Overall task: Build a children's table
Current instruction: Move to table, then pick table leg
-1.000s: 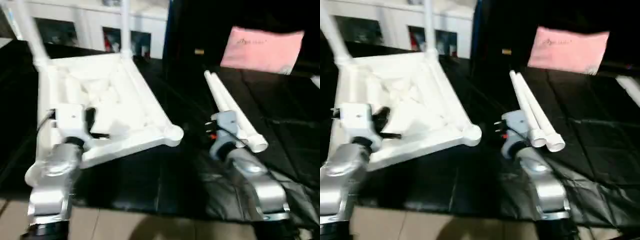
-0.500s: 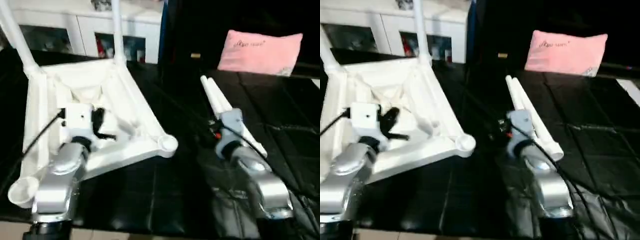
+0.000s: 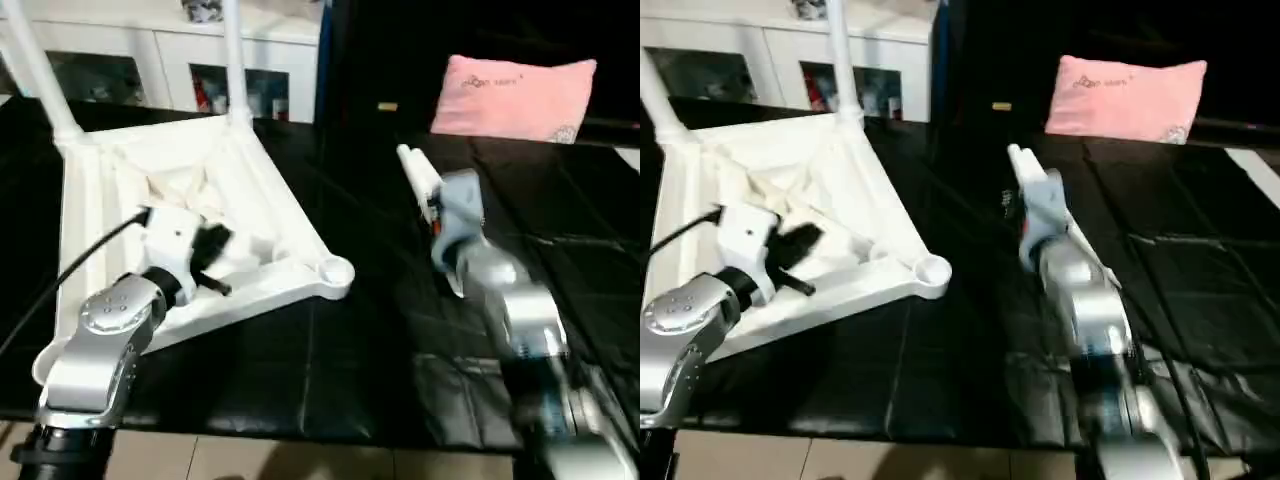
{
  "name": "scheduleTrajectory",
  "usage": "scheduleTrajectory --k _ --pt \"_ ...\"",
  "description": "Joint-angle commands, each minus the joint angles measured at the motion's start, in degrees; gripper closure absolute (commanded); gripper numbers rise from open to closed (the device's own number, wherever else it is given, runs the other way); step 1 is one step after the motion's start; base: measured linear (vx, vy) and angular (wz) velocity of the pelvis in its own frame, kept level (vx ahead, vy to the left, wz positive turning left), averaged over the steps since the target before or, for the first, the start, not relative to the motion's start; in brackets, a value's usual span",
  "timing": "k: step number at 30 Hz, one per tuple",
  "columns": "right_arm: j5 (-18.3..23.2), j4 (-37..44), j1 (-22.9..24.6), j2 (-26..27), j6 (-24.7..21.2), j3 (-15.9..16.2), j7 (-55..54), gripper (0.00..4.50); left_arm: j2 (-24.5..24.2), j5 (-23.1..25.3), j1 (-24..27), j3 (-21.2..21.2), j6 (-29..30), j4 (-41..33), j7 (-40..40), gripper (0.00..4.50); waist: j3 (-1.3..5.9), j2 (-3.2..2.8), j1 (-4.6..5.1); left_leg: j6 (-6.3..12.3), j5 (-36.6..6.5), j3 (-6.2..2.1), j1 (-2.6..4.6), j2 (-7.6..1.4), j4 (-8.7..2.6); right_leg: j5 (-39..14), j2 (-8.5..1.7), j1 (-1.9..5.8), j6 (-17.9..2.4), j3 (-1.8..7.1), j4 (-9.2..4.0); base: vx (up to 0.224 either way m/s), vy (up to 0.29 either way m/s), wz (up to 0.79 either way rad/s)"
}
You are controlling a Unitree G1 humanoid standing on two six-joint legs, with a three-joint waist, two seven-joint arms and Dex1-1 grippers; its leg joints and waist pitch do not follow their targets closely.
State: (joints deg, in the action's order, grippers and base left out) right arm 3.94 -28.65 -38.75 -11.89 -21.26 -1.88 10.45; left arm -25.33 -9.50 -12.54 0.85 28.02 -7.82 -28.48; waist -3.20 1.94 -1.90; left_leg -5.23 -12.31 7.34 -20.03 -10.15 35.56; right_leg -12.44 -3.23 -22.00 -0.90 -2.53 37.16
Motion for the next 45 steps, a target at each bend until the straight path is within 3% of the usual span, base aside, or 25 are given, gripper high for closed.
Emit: scheduleTrajectory --k 1,6,7,10,11,13,17,23,29,38,40,45 --pt "-0.24 -7.3 -3.81 -1.36 2.44 -1.42 -0.29 0.0 -1.56 -1.03 -0.44 -1.32 1.16 -1.39 -3.32 3.36 3.32 -1.19 0.15 -2.27 -11.16 0.29 -0.21 -1.41 -4.62 -8.76 -3.64 2.36 -11.81 2.5 -4.37 0.0 0.0 0.0" --pt "-2.25 -22.86 -12.05 -3.15 6.06 -1.32 -0.69 0.0 -5.34 -4.1 0.51 -2.18 4.47 -5.39 -8.86 2.92 3.85 -0.84 -0.2 -0.87 -5.2 0.72 -0.59 -1.52 -4.24 -0.36 -3.61 2.77 -14.03 2.44 -3.56 0.0 0.0 0.0" --pt "-2.64 -24.7 -12.96 -3.35 6.22 -1.19 -0.63 0.0 -5.89 -4.57 0.68 -2.31 4.8 -6.15 -9.67 2.86 3.93 -0.37 -0.41 0.29 -1.85 0.93 -0.94 -1.46 -4.05 4.04 -3.49 3.01 -14.6 2.45 -3.31 0.0 0.0 0.0" --pt "-3.5 -32.84 -16.7 -4.06 7.34 -0.84 -0.13 0.0 -8.42 -6.23 1.81 -2.68 6.36 -9.49 -12.85 2.7 4.49 -0.28 -0.7 2.23 2.07 1.1 -1.06 -1.53 -3.58 8.7 -3.59 2.87 -16.06 2.34 -2.55 0.0 0.0 0.0" --pt "-3.55 -33.28 -16.89 -4.1 7.44 -0.83 -0.18 0.0 -8.55 -6.31 1.88 -2.67 6.46 -9.67 -12.97 2.45 4.36 -0.32 -0.74 2.61 2.39 1.22 -1.17 -1.43 -3.58 9.28 -3.46 2.84 -16.19 2.33 -2.63 0.0 0.0 0.0" --pt "-3.66 -38.64 -19.22 -4.62 6.46 -1.29 -1.0 0.0 -10.18 -6.92 2.83 -2.4 7.56 -11.88 -14.05 2.38 3.99 -0.08 -0.82 2.83 0.68 1.37 -1.29 -1.53 -3.71 7.57 -3.43 2.77 -16.11 2.31 -2.87 0.0 0.0 0.0" --pt "-2.97 -42.3 -20.56 -5.05 5.81 -2.8 -0.05 0.0 -11.67 -7.58 3.88 -1.87 9.63 -14.05 -14.34 1.96 3.7 -0.33 -1.1 1.51 -3.39 1.57 -0.86 -1.93 -3.89 1.66 -3.61 2.3 -15.39 2.34 -3.21 0.0 0.0 0.0" --pt "-1.76 -45.95 -21.39 -5.05 3.97 -4.54 -0.25 0.0 -13.9 -8.62 5.9 -1.12 12.11 -17.51 -15.09 1.96 3.65 -0.35 -1.67 0.06 -4.81 1.9 -0.89 -2.09 -4.06 -0.25 -3.57 2.2 -14.41 2.3 -3.23 0.0 0.0 0.0" --pt "-1.36 -47.85 -21.2 -5.04 2.57 -6.48 -2.6 0.0 -16.14 -9.91 8.2 0.33 15.27 -21.42 -15.36 1.96 3.71 -0.32 -1.98 -0.23 -3.76 1.9 -0.99 -2.06 -4.04 0.99 -3.63 2.21 -14.23 2.25 -3.04 0.0 0.0 0.0" --pt "-0.82 -48.5 -21.07 -5.07 1.22 -7.95 -3.0 0.0 -17.94 -10.94 10.56 1.36 17.37 -24.45 -15.27 1.96 3.54 -0.16 -2.09 -0.53 -4.98 1.89 -1.0 -2.0 -4.16 -1.86 -3.55 1.97 -13.27 2.18 -3.28 0.0 0.0 0.0" --pt "-0.33 -48.6 -21.05 -4.96 0.18 -8.82 -2.52 0.0 -18.48 -11.28 10.9 1.44 17.73 -24.95 -15.44 1.96 3.55 0.09 -2.08 -0.47 -4.91 1.9 -1.02 -1.99 -4.17 -1.72 -3.53 2.01 -13.12 2.2 -3.28 0.0 0.0 0.0" --pt "0.34 -49.05 -21.06 -5.01 -3.22 -9.8 -1.17 0.0 -18.8 -11.9 10.64 1.44 17.9 -25.22 -15.75 1.96 3.6 0.02 -2.15 -0.18 -4.11 1.92 -0.98 -1.97 -4.13 -1.09 -3.55 1.97 -13.15 2.19 -3.22 0.0 0.0 0.0"
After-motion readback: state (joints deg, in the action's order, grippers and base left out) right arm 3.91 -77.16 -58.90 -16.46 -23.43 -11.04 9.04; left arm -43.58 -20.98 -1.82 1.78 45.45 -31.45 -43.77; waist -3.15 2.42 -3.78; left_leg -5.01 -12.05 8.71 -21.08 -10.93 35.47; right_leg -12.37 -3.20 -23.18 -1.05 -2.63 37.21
